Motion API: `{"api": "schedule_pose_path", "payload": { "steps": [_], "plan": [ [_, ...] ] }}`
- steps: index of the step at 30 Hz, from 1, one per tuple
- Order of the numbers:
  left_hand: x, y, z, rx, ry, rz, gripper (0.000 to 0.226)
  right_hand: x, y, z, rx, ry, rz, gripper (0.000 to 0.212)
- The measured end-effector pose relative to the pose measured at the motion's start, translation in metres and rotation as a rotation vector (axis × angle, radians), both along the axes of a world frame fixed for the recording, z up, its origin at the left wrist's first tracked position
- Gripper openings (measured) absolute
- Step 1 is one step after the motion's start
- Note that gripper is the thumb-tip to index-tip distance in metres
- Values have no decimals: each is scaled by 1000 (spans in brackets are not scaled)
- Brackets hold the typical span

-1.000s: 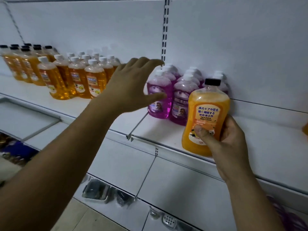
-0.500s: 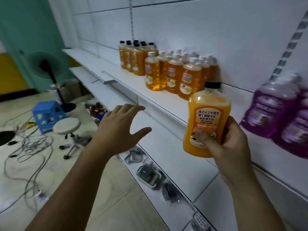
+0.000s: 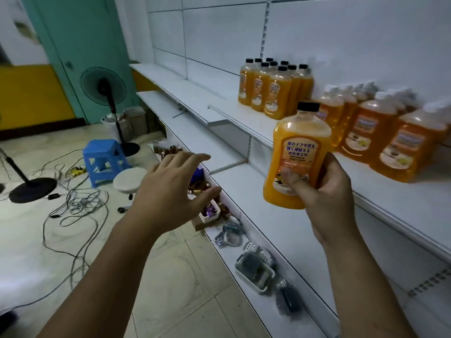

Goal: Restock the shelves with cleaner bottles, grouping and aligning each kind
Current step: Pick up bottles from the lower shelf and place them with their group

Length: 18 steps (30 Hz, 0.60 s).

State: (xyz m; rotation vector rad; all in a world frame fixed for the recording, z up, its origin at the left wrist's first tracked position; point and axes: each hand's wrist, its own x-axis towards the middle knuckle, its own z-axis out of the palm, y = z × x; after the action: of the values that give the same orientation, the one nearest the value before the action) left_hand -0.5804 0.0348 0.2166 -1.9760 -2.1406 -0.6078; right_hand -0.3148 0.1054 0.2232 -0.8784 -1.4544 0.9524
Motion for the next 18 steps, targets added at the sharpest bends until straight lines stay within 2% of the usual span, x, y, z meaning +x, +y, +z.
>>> {"api": "schedule_pose_path", "payload": {
  "steps": [4, 8, 18],
  "plan": [
    [-49, 22, -5, -5, -9, 11, 80, -53, 26, 0, -1, 19, -14, 50],
    [-87, 56, -18, -20, -28, 10, 79, -98, 64, -10, -3, 19, -20, 53],
    [-178, 211, -22, -4, 50, -72, 73, -204, 228, -14, 31, 56, -78, 49]
  ]
}}
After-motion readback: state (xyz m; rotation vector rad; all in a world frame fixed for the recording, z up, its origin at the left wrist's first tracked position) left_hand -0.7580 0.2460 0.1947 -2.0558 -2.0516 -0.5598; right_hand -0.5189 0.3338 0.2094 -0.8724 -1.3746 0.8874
